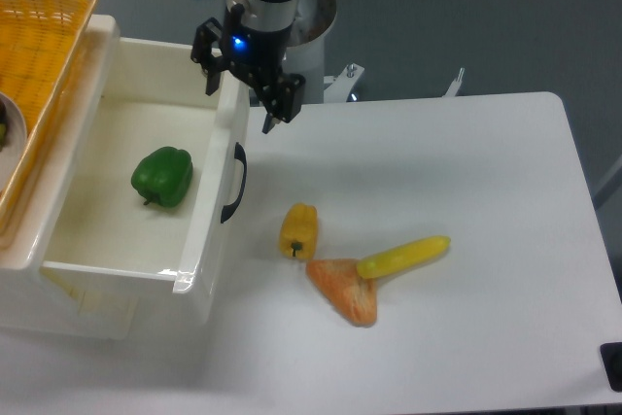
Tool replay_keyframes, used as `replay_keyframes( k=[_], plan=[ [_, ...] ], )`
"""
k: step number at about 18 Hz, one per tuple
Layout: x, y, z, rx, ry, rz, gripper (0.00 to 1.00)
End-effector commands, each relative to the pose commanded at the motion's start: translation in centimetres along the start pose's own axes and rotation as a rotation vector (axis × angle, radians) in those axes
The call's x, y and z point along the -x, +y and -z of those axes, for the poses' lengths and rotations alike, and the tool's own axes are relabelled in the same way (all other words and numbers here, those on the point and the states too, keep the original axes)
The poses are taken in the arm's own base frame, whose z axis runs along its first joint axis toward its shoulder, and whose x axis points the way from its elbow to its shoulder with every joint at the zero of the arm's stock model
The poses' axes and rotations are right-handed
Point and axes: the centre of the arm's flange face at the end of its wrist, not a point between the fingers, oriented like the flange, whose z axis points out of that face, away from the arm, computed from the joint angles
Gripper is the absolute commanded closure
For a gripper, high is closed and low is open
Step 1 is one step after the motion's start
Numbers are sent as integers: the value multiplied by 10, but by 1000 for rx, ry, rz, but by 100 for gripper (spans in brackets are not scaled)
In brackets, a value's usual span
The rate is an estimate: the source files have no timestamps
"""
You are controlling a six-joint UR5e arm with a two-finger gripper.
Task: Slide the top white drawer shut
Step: 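Raise the gripper away from the drawer and move it over the table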
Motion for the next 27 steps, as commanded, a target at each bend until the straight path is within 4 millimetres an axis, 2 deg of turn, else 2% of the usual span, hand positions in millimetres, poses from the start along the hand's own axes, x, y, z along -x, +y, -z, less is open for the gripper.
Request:
replay_keyframes(
  k=[2, 6, 9, 11, 14, 17, 20, 25, 27],
  plan=[
    [-1, 6, -1, 5, -9, 7, 0],
    [13, 19, -6, 13, 0, 46, 0],
    [34, 42, -12, 16, 9, 107, 0],
    [39, 45, -12, 16, 3, 111, 0],
    [62, 63, -10, 17, -4, 166, 0],
    [79, 76, -29, 36, 26, 204, 0],
    [91, 91, -33, 38, 34, 255, 0],
    [109, 93, -48, 96, 20, 405, 0],
    [120, 90, -63, 140, -18, 462, 0]
  ],
)
